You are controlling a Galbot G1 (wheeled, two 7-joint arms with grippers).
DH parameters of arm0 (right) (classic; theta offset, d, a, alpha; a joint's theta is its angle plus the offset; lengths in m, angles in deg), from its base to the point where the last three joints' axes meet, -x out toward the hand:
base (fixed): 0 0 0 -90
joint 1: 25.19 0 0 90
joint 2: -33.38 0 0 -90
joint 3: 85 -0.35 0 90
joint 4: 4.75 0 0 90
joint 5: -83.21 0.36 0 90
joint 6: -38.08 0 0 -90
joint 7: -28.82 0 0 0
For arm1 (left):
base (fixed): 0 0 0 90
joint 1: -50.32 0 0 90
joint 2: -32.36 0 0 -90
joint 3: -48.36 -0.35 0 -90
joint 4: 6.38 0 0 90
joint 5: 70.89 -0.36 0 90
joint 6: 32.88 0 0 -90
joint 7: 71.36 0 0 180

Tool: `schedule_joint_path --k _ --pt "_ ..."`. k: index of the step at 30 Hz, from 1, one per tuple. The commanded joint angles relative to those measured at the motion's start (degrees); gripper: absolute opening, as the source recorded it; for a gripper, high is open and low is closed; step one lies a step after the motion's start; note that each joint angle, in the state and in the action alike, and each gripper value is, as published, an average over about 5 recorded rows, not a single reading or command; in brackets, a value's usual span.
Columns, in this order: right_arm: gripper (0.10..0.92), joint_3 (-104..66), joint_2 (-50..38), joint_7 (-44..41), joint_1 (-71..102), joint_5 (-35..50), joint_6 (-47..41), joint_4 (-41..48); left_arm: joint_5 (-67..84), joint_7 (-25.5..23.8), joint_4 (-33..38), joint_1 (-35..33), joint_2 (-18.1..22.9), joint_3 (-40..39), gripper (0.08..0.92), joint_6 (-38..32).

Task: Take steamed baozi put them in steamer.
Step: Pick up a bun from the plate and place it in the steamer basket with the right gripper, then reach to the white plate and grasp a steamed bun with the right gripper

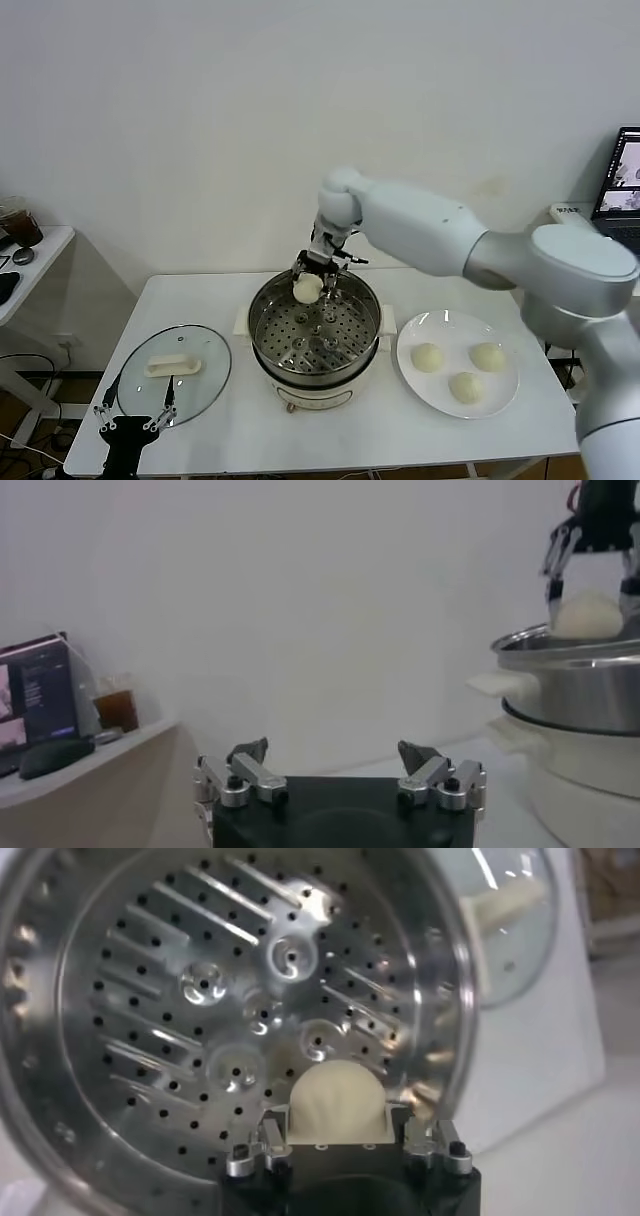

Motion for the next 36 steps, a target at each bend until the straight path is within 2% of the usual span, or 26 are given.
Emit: schedule_joint_path --k 1,9,12,16,18,21,25,28,32,36 --pt "0.594 -2.76 3.78 3.45 4.05 -15.36 11.29 4.97 -0.07 0.01 -0.31 -0.02 0.02 0.34 0.823 -0.01" --pt "0.605 -3.45 3.49 4.28 4.89 -16.43 12.82 5.77 -0.1 0.02 -0.58 0.34 0.11 0.29 0.823 -0.08" --pt "0.649 -3.89 3.82 5.22 5.36 -16.68 13.56 6.52 -0.1 0.07 -0.58 0.46 0.17 0.24 0.823 -0.09" --pt "0.759 -4.35 3.72 6.0 5.28 -16.09 14.08 6.4 -0.04 0.11 -0.62 0.52 0.09 0.34 0.823 -0.11" --pt "0.795 -4.12 3.06 5.74 4.25 -13.68 13.63 5.35 0.04 0.12 -0.53 0.54 0.04 0.45 0.823 -0.1" --pt "0.818 -2.1 0.35 3.86 0.38 -5.44 9.78 0.96 0.15 0.12 -0.33 0.56 -0.09 0.58 0.823 -0.06" --pt "0.823 3.04 -7.16 0.79 -8.43 9.23 -3.97 -11.05 0.32 0.09 -0.06 0.74 -0.45 0.59 0.823 0.04" --pt "0.823 5.83 -14.84 -0.87 -14.01 17.0 -19.32 -19.87 0.5 0.06 0.25 1.07 -0.74 0.52 0.823 0.15" --pt "0.823 7.78 -26.95 -3.78 -17.6 19.07 -40.47 -29.04 0.65 0.06 0.66 1.46 -1.21 0.41 0.823 0.22" --pt "0.823 10.13 -37.35 -4.65 -17.21 20.64 -52.67 -34.5 0.73 0.02 0.76 1.86 -1.97 0.33 0.823 0.21"
